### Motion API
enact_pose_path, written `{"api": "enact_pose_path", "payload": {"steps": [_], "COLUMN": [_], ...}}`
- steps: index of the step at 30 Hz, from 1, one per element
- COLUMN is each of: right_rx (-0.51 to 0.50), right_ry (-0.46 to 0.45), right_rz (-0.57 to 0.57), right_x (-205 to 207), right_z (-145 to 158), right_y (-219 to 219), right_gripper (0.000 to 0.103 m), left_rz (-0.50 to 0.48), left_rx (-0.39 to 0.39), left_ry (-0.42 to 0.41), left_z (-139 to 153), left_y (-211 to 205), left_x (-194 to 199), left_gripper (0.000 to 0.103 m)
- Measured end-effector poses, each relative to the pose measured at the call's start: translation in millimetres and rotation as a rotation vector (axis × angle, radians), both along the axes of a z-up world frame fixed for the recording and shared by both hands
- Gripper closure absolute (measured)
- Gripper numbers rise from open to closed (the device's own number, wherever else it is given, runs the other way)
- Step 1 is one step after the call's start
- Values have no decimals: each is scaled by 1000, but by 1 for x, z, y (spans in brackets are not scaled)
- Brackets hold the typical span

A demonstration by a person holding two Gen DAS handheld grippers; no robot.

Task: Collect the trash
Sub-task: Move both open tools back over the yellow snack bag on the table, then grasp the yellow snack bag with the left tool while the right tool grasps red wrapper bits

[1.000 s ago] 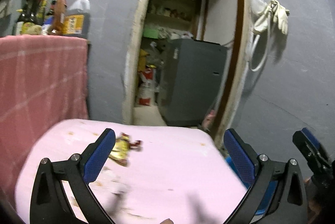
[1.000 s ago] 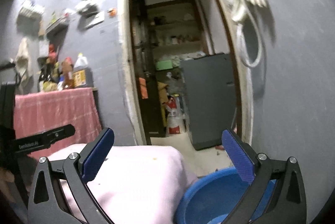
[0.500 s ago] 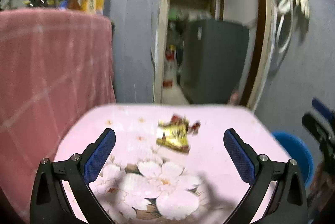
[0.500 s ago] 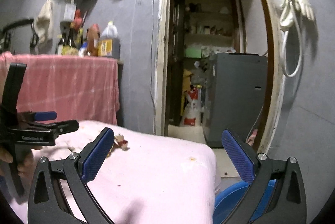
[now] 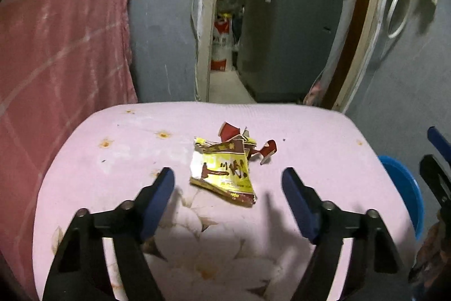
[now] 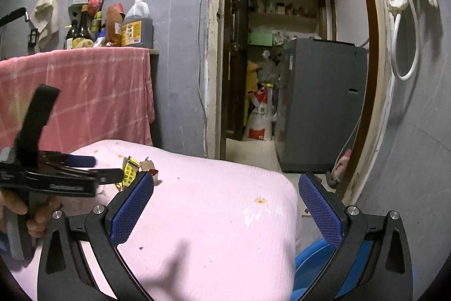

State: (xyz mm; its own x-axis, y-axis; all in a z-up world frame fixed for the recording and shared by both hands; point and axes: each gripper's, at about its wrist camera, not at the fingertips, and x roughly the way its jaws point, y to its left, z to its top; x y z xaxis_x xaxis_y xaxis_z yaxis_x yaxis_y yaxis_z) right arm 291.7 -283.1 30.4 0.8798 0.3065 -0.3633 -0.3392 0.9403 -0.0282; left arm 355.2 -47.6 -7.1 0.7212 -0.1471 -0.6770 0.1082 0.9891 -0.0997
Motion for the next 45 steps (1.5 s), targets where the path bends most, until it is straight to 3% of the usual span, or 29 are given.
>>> {"api": "enact_pose_path", "payload": {"steps": [1, 5, 9, 14, 22, 33, 38, 40, 45], "right_rx": [4, 12, 5, -12, -29, -88, -156, -177, -251], "right_ry": [2, 13, 27, 49, 84, 361, 417, 435, 445], "right_rz": [2, 10, 14, 25, 42, 185, 235, 244, 265], "right_x": [0, 2, 5, 8, 13, 55, 80, 89, 103], "right_z": [-1, -2, -3, -6, -10, -29, -35, -40, -49], "right_y": [-1, -3, 0, 5, 9, 63, 101, 115, 143], "right_gripper": [0, 0, 0, 0, 0, 0, 8, 16, 21], "left_rz": [0, 15, 14, 10, 29, 44, 60, 62, 50], "left_rx": [4, 24, -24, -83, -105, -201, -243, -256, -268], "left_ry": [12, 63, 75, 78, 46, 18, 13, 12, 10], "left_z": [-2, -7, -9, -10, -3, 6, 6, 6, 7], "left_y": [-2, -1, 9, 17, 28, 70, 88, 91, 99], "left_x": [3, 12, 13, 13, 2, -32, -43, -44, -44], "left_gripper": [39, 65, 89, 101, 103, 103, 103, 103, 103]}}
